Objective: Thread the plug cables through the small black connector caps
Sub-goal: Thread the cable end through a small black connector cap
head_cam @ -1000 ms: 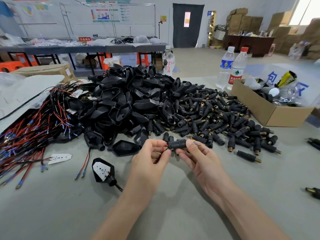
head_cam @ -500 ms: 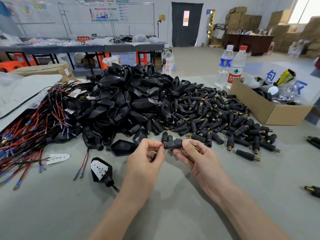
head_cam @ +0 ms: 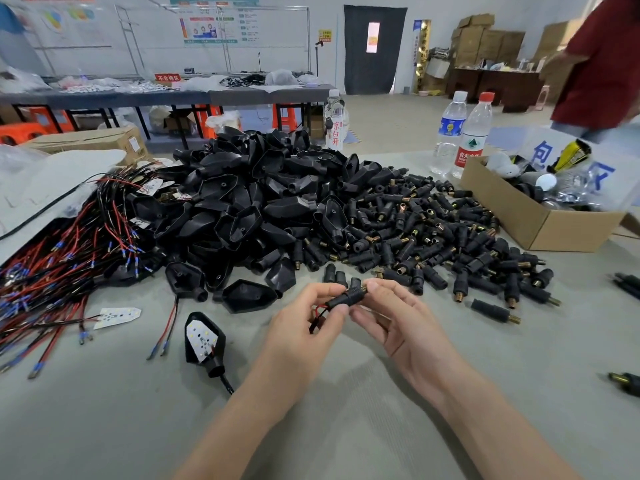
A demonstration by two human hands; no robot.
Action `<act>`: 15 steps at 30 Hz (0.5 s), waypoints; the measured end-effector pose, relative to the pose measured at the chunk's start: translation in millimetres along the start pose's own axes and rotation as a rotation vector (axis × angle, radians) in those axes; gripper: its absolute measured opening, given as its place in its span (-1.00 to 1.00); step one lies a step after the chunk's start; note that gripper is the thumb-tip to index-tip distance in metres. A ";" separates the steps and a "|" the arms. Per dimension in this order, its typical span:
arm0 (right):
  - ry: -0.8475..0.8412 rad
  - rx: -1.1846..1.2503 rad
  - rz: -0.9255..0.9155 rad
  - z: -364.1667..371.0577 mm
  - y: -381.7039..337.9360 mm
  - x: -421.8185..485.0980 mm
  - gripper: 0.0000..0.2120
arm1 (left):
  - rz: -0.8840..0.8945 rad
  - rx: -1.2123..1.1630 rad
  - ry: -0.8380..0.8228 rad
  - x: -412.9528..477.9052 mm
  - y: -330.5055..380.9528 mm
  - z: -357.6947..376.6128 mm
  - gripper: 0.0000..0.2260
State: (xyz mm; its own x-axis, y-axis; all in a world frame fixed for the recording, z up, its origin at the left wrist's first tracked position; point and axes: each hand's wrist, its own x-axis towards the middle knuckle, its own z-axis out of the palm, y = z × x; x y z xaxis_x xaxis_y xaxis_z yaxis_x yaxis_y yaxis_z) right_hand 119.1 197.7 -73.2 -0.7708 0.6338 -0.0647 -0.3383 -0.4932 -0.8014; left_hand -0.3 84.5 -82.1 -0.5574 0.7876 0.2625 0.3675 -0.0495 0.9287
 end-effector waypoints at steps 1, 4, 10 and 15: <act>-0.001 0.021 0.010 -0.1 -0.7 0.1 -0.84 | -0.004 -0.007 0.007 0.5 0.0 -0.5 -0.82; 0.005 0.059 0.016 0.1 -0.9 1.2 -0.87 | -0.018 -0.036 0.021 1.5 0.8 -1.0 -0.86; 0.041 0.010 -0.046 -2.2 4.6 4.6 -0.80 | -0.034 -0.083 0.045 2.3 0.1 -0.9 -0.89; 0.102 -0.080 -0.138 -2.3 5.9 6.3 -0.80 | -0.044 -0.076 0.033 2.0 -1.4 -2.5 -0.92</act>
State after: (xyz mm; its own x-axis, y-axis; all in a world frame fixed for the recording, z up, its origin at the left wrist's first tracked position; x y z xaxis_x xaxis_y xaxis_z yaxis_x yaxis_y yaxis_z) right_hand 113.5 200.2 -79.7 -0.6595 0.7516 -0.0075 -0.3904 -0.3510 -0.8511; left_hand -3.8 84.6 -82.2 -0.5964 0.7696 0.2280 0.2854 -0.0622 0.9564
